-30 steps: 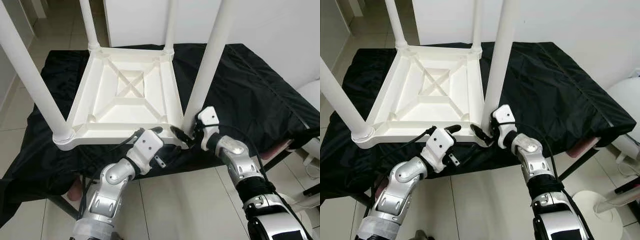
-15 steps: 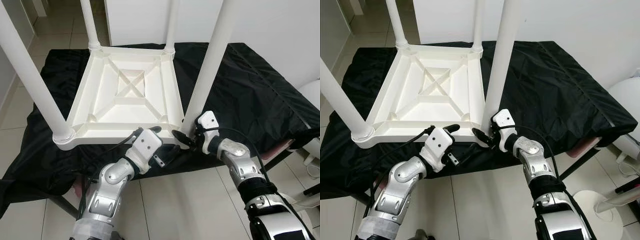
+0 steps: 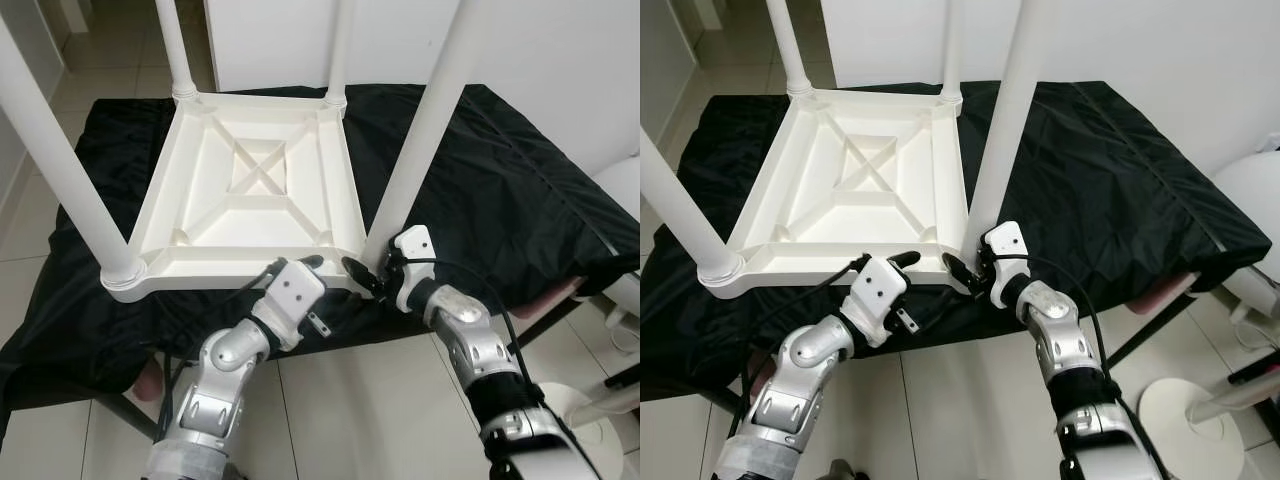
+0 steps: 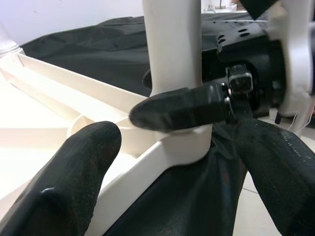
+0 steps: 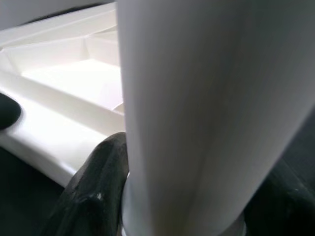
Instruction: Building children table
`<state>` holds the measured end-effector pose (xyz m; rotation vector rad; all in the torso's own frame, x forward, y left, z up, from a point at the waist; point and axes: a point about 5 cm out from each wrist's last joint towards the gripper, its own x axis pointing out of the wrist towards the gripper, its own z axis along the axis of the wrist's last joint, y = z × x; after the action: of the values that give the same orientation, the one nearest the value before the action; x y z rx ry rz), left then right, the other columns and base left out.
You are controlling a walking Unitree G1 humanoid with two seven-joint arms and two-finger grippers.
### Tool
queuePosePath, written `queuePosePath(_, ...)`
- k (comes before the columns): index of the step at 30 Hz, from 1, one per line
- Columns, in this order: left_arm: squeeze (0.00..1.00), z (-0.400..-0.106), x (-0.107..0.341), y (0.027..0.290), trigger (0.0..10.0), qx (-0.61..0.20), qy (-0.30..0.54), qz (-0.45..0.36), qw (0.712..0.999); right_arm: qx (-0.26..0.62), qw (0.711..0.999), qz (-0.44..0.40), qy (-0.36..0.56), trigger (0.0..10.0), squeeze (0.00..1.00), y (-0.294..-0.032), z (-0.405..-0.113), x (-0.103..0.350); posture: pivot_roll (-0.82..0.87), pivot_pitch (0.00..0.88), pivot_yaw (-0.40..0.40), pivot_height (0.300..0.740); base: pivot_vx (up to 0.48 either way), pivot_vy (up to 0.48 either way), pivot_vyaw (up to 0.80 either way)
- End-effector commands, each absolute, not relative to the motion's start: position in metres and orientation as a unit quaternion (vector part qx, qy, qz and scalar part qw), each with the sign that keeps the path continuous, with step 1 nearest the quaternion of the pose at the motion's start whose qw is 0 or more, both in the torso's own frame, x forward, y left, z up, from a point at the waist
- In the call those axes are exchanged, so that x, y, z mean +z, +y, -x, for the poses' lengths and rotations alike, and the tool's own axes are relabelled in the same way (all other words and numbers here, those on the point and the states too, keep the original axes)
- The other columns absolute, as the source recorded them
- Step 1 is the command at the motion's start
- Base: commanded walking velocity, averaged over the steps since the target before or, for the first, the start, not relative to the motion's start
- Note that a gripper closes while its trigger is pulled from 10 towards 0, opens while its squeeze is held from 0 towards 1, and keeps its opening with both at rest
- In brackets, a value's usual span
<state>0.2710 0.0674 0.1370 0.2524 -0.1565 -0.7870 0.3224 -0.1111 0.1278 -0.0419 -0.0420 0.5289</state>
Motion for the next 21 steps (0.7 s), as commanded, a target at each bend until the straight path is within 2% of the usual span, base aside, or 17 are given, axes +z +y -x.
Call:
queuePosePath(1, 0.0, -0.273, 0.137, 0.07, 10.0, -0.332, -0.078, -0.117, 0.933, 0.228, 0.974, 0.0, -0.002, 10.0, 0.0, -0.113, -0.319, 0.122, -0.06, 0.078, -0.031, 0.74, 0.0, 0.0, 0.0)
queuePosePath(3, 0.0, -0.273, 0.137, 0.069, 10.0, -0.333, -0.077, -0.116, 0.933, 0.15, 0.989, -0.01, 0.009, 10.0, 0.0, -0.112, -0.317, 0.117, -0.06, 0.08, -0.029, 0.74, 0.0, 0.0, 0.0)
queuePosePath(5, 0.0, -0.273, 0.137, 0.069, 10.0, -0.333, -0.077, -0.116, 0.933, 0.15, 0.989, -0.01, 0.009, 10.0, 0.0, -0.112, -0.317, 0.117, -0.06, 0.08, -0.029, 0.74, 0.0, 0.0, 0.0)
queuePosePath(6, 0.0, -0.273, 0.137, 0.069, 10.0, -0.334, -0.077, -0.116, 0.932, 0.113, 0.993, -0.022, 0.017, 10.0, 0.0, -0.112, -0.316, 0.114, -0.06, 0.08, -0.029, 0.74, 0.0, 0.0, 0.0)
queuePosePath(9, 0.0, -0.273, 0.137, 0.069, 10.0, -0.334, -0.077, -0.117, 0.932, 0.078, 0.996, -0.036, 0.028, 10.0, 0.0, -0.104, -0.312, 0.11, -0.06, 0.079, -0.027, 0.74, 0.0, 0.0, 0.0)
queuePosePath(13, 0.0, -0.273, 0.138, 0.07, 10.0, -0.333, -0.077, -0.118, 0.932, 0.068, 0.996, -0.045, 0.034, 10.0, 0.0, -0.091, -0.307, 0.112, -0.06, 0.079, -0.027, 0.74, 0.0, 0.0, 0.0)
queuePosePath(21, 0.0, -0.272, 0.137, 0.07, 10.0, -0.334, -0.076, -0.119, 0.932, 0.044, 0.998, -0.028, 0.032, 10.0, 0.0, -0.096, -0.305, 0.117, -0.06, 0.081, -0.026, 0.74, 0.0, 0.0, 0.0)
